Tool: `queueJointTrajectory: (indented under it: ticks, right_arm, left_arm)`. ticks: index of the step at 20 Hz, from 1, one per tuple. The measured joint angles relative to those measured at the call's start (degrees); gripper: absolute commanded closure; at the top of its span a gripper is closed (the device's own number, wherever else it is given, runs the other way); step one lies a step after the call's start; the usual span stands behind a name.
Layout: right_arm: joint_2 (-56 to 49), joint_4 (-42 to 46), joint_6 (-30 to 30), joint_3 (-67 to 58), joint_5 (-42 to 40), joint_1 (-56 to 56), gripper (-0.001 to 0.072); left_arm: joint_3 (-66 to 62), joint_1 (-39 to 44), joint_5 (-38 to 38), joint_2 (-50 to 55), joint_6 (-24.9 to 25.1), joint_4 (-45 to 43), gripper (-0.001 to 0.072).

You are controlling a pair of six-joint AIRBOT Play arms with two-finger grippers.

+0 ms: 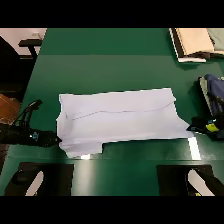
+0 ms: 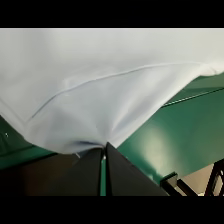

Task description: Fold the shirts.

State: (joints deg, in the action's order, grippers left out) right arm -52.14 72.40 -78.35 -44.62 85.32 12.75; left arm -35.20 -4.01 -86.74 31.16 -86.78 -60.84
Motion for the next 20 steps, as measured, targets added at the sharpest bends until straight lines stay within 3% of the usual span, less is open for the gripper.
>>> queueJointTrajectory:
  ticks: [4,13,14,15,16,20]
  right_arm:
    - [-4.13,0.39,-0.37,-6.93,-1.31,-3.34,0.0695]
    - [-31.36,-4.68,-2.16,-31.56,-6.43,-8.98,0.0688]
    - [-33.97,-5.92,-2.32,-33.73,-6.69,-9.03,0.0584]
    - [-36.52,-7.30,-2.32,-35.95,-7.13,-9.05,0.0400]
    - [-38.64,-8.59,-2.32,-37.83,-7.37,-9.03,0.0353]
    - [-44.00,-13.18,-1.01,-43.25,-7.37,-7.65,0.0329]
  left_arm:
    - [-4.28,0.00,5.95,7.30,1.77,-0.13,0.0682]
    - [-24.13,-0.02,22.23,37.73,8.15,-0.17,0.0679]
    - [-25.42,-0.04,23.54,40.13,8.41,-0.15,0.0646]
    - [-26.36,-0.02,24.55,41.77,8.70,-0.13,0.0399]
    - [-27.06,-0.04,25.75,43.06,8.74,-0.09,0.0229]
    - [-29.59,-0.09,27.80,45.57,8.41,0.37,0.0220]
